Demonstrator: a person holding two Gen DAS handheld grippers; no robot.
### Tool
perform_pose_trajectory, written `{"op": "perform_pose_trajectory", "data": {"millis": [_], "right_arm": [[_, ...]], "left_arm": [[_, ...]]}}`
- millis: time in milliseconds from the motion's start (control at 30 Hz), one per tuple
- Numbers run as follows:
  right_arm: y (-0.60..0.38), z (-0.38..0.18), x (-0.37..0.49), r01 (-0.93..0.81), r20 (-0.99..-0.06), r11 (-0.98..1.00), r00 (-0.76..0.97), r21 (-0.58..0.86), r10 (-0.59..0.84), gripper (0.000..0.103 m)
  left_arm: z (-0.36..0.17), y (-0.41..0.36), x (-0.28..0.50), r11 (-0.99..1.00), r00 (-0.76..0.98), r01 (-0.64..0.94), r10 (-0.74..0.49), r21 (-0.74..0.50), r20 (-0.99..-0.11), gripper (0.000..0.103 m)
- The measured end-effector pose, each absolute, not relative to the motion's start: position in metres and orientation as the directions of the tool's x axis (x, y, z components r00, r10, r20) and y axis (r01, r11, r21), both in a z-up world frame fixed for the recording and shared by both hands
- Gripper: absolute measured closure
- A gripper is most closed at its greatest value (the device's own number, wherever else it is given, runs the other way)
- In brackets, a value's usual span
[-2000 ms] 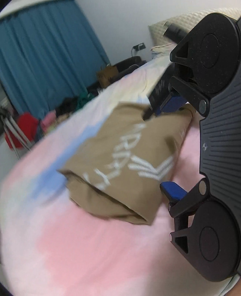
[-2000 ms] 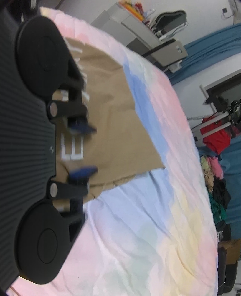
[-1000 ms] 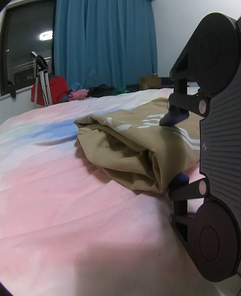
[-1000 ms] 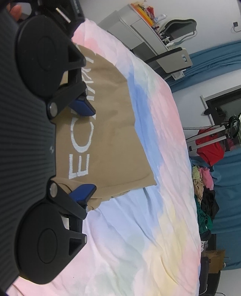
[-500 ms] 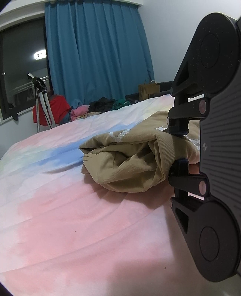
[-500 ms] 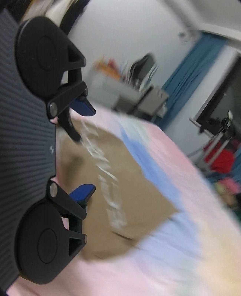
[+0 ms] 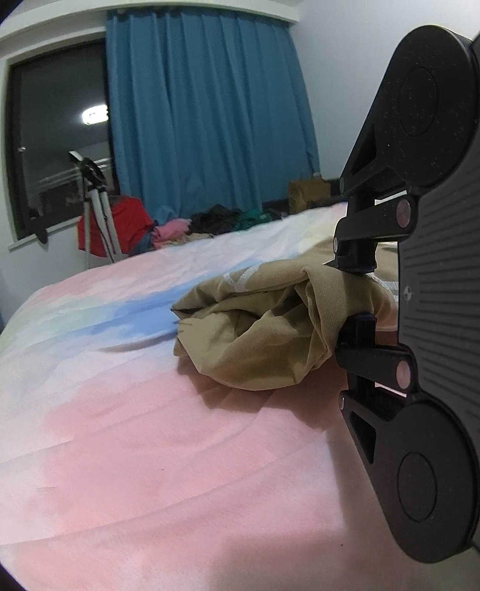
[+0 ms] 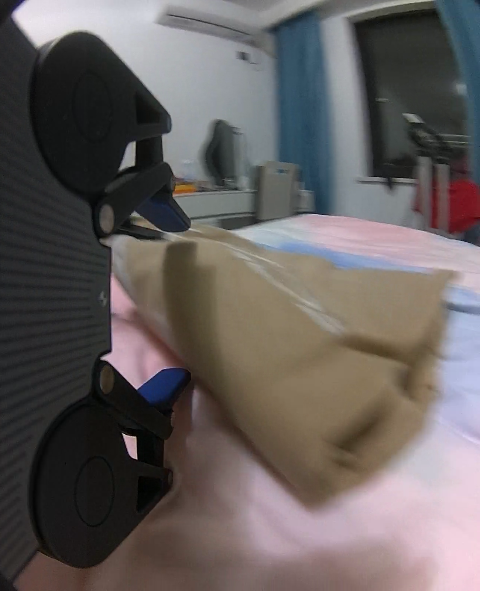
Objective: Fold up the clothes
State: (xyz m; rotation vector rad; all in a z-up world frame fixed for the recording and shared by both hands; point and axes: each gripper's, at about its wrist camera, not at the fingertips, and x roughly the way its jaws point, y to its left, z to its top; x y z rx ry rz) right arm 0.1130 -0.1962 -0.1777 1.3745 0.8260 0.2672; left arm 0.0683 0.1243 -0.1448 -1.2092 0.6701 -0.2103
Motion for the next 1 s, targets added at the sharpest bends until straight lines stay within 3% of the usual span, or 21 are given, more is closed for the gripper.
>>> {"op": "perform_pose_trajectory", "data": {"millis": [167, 233, 333, 400, 500, 800, 1000], "right_arm": [[-0.208, -0.179, 0.106, 0.294, -0.36, 0.209, 0.779, 0.933, 0.514, 0.02], [-0.203, -0.178, 0.107, 0.299, -0.382, 0.24, 0.775, 0.923, 0.504, 0.028], [-0.201, -0.177, 0.104, 0.299, -0.41, 0.292, 0.772, 0.909, 0.486, 0.046], [-0.201, -0.175, 0.101, 0.296, -0.419, 0.314, 0.774, 0.902, 0.475, 0.072], [-0.204, -0.165, 0.093, 0.28, -0.417, 0.341, 0.789, 0.898, 0.451, 0.082], [-0.237, -0.083, 0.059, 0.221, -0.374, 0.388, 0.845, 0.895, 0.382, 0.083], [-0.314, -0.049, 0.078, 0.209, -0.326, 0.361, 0.896, 0.909, 0.302, 0.083]], "left_arm": [[-0.143, 0.122, 0.07, 0.361, 0.795, -0.185, -0.492, -0.914, -0.355, 0.085], [-0.143, 0.121, 0.071, 0.367, 0.795, -0.182, -0.491, -0.912, -0.356, 0.085], [-0.14, 0.12, 0.07, 0.375, 0.794, -0.178, -0.492, -0.91, -0.358, 0.085], [-0.133, 0.118, 0.067, 0.385, 0.794, -0.16, -0.497, -0.909, -0.35, 0.085], [-0.124, 0.116, 0.062, 0.399, 0.795, -0.133, -0.504, -0.907, -0.338, 0.085], [-0.064, 0.086, 0.06, 0.383, 0.767, -0.049, -0.577, -0.923, -0.28, 0.085], [-0.02, -0.002, 0.132, 0.404, 0.689, 0.039, -0.673, -0.914, -0.268, 0.085]]}}
